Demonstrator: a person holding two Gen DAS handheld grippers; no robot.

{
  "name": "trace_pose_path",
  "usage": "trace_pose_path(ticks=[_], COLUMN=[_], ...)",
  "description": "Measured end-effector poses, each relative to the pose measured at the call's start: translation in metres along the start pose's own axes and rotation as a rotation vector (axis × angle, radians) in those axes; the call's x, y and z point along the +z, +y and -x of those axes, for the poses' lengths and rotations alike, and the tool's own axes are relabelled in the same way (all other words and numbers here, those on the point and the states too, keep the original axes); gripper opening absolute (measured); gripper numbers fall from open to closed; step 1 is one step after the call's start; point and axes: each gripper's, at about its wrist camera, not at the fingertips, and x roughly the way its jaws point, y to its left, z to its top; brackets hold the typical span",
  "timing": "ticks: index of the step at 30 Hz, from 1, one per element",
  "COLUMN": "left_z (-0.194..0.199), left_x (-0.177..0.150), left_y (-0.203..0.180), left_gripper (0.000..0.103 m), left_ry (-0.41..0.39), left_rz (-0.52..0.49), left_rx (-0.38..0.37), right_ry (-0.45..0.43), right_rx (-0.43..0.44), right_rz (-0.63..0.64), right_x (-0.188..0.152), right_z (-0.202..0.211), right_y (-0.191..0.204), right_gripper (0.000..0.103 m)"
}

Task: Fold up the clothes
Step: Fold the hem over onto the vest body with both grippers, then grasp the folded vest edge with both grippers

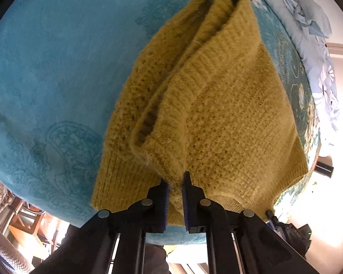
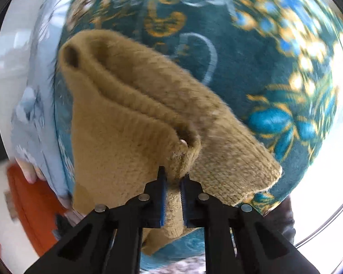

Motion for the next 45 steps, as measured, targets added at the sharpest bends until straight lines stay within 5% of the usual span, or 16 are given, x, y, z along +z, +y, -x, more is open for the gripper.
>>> trace_pose_path(ticks=[11, 16, 20, 22, 24, 27, 31, 37, 45], left_z=[-0.007, 0.003, 0.030, 0.046, 0.060, 0.056, 0.053, 0.028, 0.005], left_x=[-0.016, -0.011, -0.007, 0.000, 0.008, 0.022, 0.059, 0.099, 0.123], left_y=[0.007, -0.011, -0.022, -0.027, -0.031, -0.015, -0.019, -0.039, -0.023], left_gripper=[0.011, 0.014, 0.032, 0.046, 0.064, 0.069, 0.073, 0.077, 0.074], left_ry=[0.061, 0.093, 0.065, 0.010, -0.052, -0.106, -0.151, -0.160, -0.072], left_rz=[-0.063, -0.161, -0.235, -0.266, -0.294, -0.287, -0.271, -0.306, -0.176], left_rx=[0.070, 0.065, 0.070, 0.078, 0.102, 0.138, 0.136, 0.205, 0.017], right_ry=[0.041, 0.065, 0.071, 0.058, 0.034, -0.004, -0.056, -0.072, 0.018], right_rx=[-0.188, -0.193, -0.201, -0.198, -0.187, -0.176, -0.167, -0.156, -0.024], right_rz=[0.201, 0.238, 0.301, 0.340, 0.386, 0.448, 0.449, 0.425, 0.330], right_x=[0.005, 0.006, 0.009, 0.012, 0.017, 0.028, 0.045, 0.096, 0.134], right_z=[0.018, 0.018, 0.030, 0.040, 0.049, 0.058, 0.034, 0.011, -0.026], right_y=[0.013, 0.015, 0.022, 0.028, 0.036, 0.052, 0.100, 0.110, 0.108], right_gripper=[0.010, 0.011, 0.013, 0.020, 0.049, 0.067, 0.075, 0.077, 0.072])
